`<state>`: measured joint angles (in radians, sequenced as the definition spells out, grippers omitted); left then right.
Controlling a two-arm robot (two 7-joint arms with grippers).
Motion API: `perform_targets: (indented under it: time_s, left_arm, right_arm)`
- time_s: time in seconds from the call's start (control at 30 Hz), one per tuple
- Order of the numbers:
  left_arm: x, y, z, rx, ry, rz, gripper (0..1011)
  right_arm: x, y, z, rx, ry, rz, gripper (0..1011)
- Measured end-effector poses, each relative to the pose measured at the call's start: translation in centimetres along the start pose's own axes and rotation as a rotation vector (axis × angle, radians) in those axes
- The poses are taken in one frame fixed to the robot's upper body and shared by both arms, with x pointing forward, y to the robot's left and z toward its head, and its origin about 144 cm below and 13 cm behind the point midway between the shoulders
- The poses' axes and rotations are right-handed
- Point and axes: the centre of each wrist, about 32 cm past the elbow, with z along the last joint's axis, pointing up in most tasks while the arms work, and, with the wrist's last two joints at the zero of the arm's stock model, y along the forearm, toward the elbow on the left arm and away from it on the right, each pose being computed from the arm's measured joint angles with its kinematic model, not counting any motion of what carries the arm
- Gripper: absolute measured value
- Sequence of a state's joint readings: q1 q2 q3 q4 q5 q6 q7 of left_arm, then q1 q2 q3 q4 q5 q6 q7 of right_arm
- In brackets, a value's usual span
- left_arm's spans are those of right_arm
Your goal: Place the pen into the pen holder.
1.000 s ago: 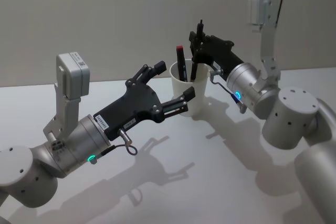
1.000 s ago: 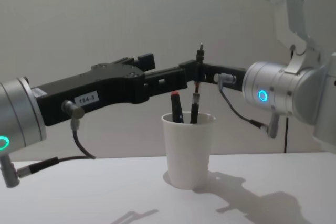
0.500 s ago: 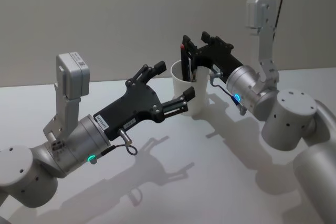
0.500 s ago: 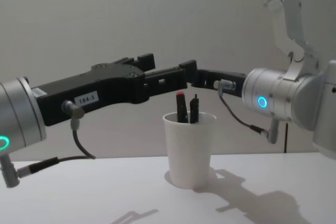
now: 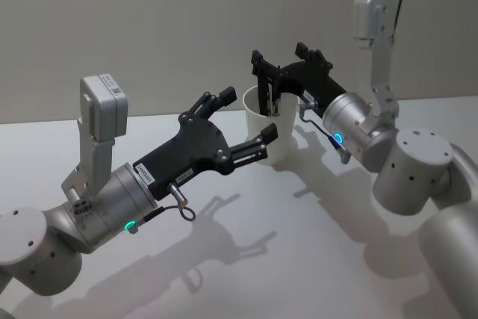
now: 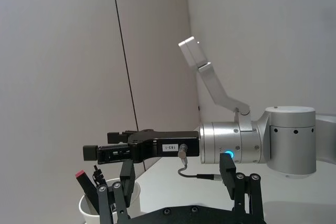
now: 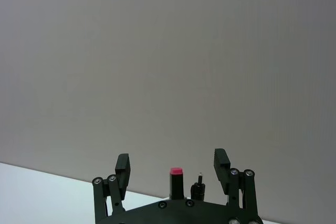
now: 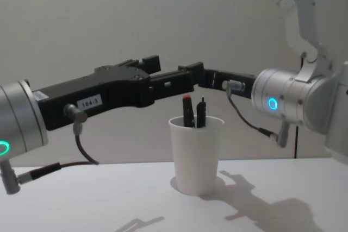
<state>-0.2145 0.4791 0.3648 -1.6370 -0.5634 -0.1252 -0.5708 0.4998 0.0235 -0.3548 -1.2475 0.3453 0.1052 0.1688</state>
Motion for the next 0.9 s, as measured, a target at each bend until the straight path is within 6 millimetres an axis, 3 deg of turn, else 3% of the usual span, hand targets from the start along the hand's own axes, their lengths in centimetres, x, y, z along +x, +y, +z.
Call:
perform_targets:
  time_s: [0.33, 0.67, 0.9]
  left_arm:
    - [0.0, 0.0, 0.0, 0.0, 0.0, 0.0, 1001]
    - [0.0, 0.0, 0.0, 0.0, 0.0, 0.0, 1001]
    - [0.0, 0.0, 0.0, 0.002, -0.001, 0.003, 1001]
  right_arm:
    - [-0.2, -1.1, 0.6, 0.057, 0.087, 0.001, 1001]
    - [-0.7, -3.7, 1.6, 0.114, 0.166, -0.028, 1002]
    - [-0.7, -4.1, 1.5, 0.114, 0.169, -0.033, 1002]
